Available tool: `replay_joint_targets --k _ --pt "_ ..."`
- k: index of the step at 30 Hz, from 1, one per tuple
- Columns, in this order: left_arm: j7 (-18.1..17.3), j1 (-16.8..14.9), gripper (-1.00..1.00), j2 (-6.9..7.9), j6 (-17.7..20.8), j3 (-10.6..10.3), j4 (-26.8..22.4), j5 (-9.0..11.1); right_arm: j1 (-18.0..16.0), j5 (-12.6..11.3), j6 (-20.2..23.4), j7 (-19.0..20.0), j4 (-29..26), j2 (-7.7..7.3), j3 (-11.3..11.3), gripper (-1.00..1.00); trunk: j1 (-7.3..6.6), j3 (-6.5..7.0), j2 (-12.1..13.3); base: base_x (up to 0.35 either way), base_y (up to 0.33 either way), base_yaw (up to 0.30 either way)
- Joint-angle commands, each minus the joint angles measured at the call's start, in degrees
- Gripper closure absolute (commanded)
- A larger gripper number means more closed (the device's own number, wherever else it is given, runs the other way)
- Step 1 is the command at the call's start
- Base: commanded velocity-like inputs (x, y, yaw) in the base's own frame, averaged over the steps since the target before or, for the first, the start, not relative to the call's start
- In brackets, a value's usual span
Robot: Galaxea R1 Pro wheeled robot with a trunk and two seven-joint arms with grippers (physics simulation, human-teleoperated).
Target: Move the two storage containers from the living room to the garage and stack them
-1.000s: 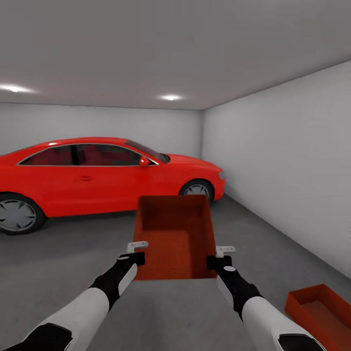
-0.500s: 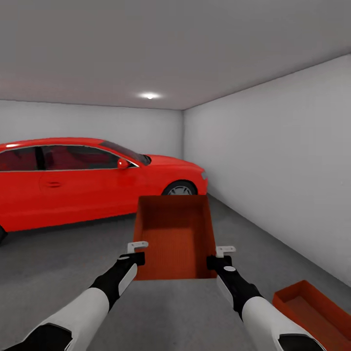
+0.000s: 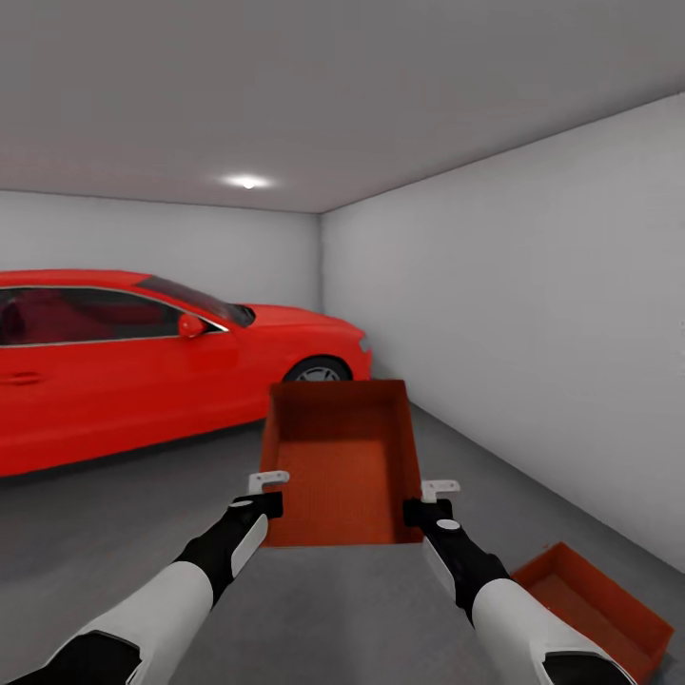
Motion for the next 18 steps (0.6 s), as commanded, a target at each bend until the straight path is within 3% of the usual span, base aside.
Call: replay_joint_targets --k 1,18 --pt "0.9 0.0 1.0 0.09 -3.3 0.5 -0.2 -1.6 0.0 0.8 0.2 -1.3 0.0 0.05 -2.2 1.0 0.05 -0.02 0.0 0.321 0.0 -0.243" --pt "0.9 0.0 1.0 0.09 -3.3 0.5 -0.2 -1.6 0.0 0.8 0.3 -1.3 0.0 0.04 -2.2 1.0 0.05 -0.02 0.0 0.321 0.0 -0.245"
